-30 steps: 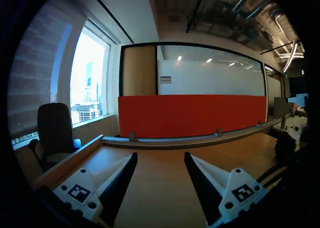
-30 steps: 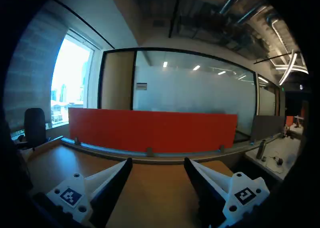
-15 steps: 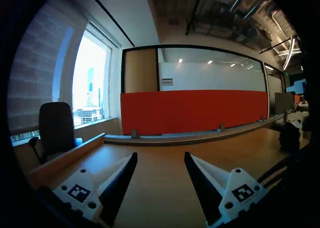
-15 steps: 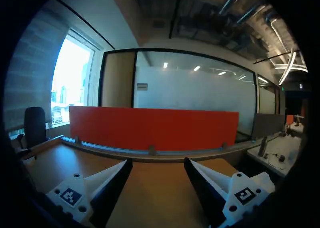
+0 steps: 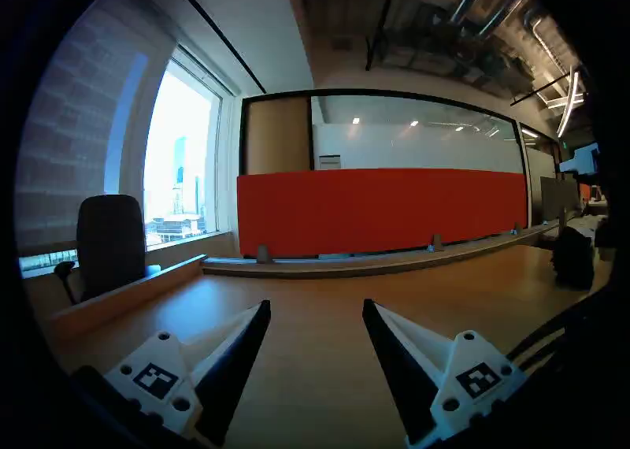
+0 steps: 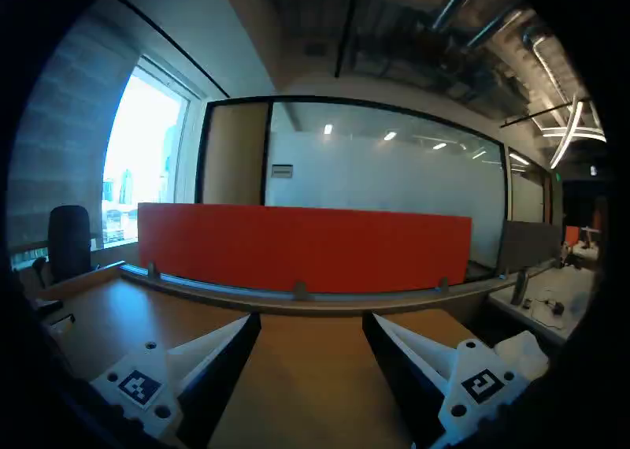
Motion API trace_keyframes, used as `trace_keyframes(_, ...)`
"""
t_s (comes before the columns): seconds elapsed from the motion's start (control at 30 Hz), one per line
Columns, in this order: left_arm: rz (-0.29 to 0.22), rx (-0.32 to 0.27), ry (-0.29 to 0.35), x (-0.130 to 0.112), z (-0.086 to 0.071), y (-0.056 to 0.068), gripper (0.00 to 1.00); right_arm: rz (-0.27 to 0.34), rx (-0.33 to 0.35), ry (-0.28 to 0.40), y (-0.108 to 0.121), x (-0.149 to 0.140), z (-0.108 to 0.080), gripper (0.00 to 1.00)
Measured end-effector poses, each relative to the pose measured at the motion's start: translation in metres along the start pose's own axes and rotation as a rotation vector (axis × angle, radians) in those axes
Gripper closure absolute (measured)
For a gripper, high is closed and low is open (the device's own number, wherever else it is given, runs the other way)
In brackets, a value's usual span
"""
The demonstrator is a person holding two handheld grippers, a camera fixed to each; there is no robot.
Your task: Fold towel
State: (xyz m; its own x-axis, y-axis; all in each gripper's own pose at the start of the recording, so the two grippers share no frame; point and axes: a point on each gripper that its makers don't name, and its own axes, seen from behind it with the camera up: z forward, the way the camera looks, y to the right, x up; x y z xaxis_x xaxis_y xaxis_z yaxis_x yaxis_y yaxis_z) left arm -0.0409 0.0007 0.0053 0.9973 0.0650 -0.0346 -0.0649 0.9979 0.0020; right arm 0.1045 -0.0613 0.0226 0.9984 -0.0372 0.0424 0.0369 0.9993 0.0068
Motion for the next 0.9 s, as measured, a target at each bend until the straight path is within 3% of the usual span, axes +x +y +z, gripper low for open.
trace_keyframes(0.5, -0.028, 0.003, -0.013, -0.031, -0.002, 0.001, 0.14, -0.002, -0.002, 0.009, 0.003, -0.015, -0.008, 0.0)
trace_keyframes(0.9, -0.032, 0.02, -0.014, -0.032, -0.004, -0.003, 0.14, -0.006, -0.002, 0.016, 0.0, -0.012, -0.007, 0.0)
